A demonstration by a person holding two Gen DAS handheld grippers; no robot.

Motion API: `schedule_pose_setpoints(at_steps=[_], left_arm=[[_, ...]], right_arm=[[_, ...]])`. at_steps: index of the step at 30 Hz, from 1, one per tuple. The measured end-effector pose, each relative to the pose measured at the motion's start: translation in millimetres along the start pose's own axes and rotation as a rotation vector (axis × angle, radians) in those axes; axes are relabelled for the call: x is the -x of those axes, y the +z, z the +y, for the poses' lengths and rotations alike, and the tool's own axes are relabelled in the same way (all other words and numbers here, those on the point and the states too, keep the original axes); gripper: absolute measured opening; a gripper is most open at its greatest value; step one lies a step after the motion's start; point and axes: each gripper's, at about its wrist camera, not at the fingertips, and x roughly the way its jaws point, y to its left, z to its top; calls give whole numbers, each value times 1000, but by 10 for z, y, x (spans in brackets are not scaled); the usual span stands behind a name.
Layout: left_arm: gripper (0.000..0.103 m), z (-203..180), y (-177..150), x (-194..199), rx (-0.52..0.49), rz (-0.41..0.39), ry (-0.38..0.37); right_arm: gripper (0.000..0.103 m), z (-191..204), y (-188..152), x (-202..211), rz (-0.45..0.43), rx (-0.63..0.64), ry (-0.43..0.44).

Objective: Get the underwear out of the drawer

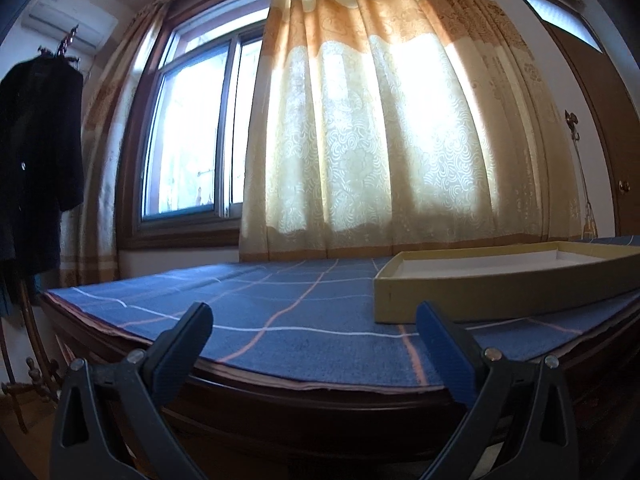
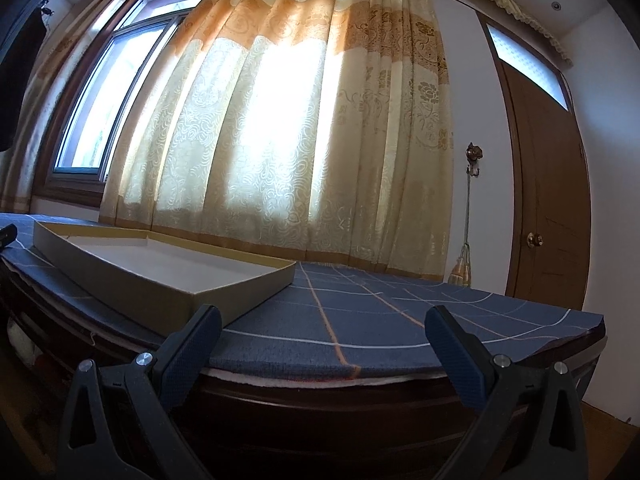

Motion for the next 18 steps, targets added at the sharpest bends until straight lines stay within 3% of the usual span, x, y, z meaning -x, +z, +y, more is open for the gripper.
schedule_pose_setpoints(at_steps=[10,16,18], left_arm=[[103,-112,-21,243,-139,-16,9],[103,-100,-11,413,-165,24,-37],[103,-153,-31,457,-214,60,-76]], right_arm=[[102,-13,17,175,42,9,16],[102,-66,45,305,87,-16,33],[102,-81,54,347,100,-23,34]])
